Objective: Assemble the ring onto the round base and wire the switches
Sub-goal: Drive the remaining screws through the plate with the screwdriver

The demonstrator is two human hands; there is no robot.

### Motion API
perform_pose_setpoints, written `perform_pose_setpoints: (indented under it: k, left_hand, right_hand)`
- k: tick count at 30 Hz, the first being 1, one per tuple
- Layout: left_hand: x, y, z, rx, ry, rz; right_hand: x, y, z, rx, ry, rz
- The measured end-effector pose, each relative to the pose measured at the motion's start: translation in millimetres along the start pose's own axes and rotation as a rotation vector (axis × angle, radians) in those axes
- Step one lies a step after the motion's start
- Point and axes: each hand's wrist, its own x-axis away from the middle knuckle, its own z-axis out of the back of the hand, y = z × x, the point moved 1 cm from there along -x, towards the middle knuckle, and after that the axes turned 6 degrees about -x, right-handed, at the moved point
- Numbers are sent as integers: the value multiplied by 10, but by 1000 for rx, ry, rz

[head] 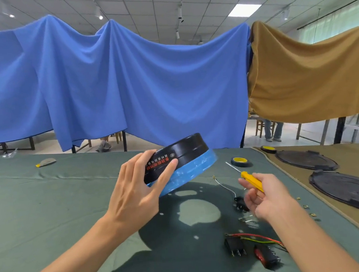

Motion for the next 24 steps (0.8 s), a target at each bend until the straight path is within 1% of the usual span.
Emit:
perform_pose_setpoints:
  k: [5,9,13,15,17,21,24]
  left_hand:
    - [179,-17,-149,-50,-14,-130]
    - [239,62,-228,27,-12,-284]
    - [305,100,-279,58,-50,-411]
    - [324,91,-295,67,-95,-432]
    - [326,94,-297,66,-130,-439]
    - [329,112,-335,31,-230,-447]
    - [327,121,-338,52,-272,-433]
  right_hand:
    - [-1,-31,7,-73,-64,35]
    - [6,76,-90,-30,-93,95]
    - [8,170,-163,75,-62,230]
    - [18,217,-193,124,-58,278]
    - [47,270,-232,146,-80,280]
    - [99,363,-297,174,-103,246]
    - [116,368,-282,137,-124,167]
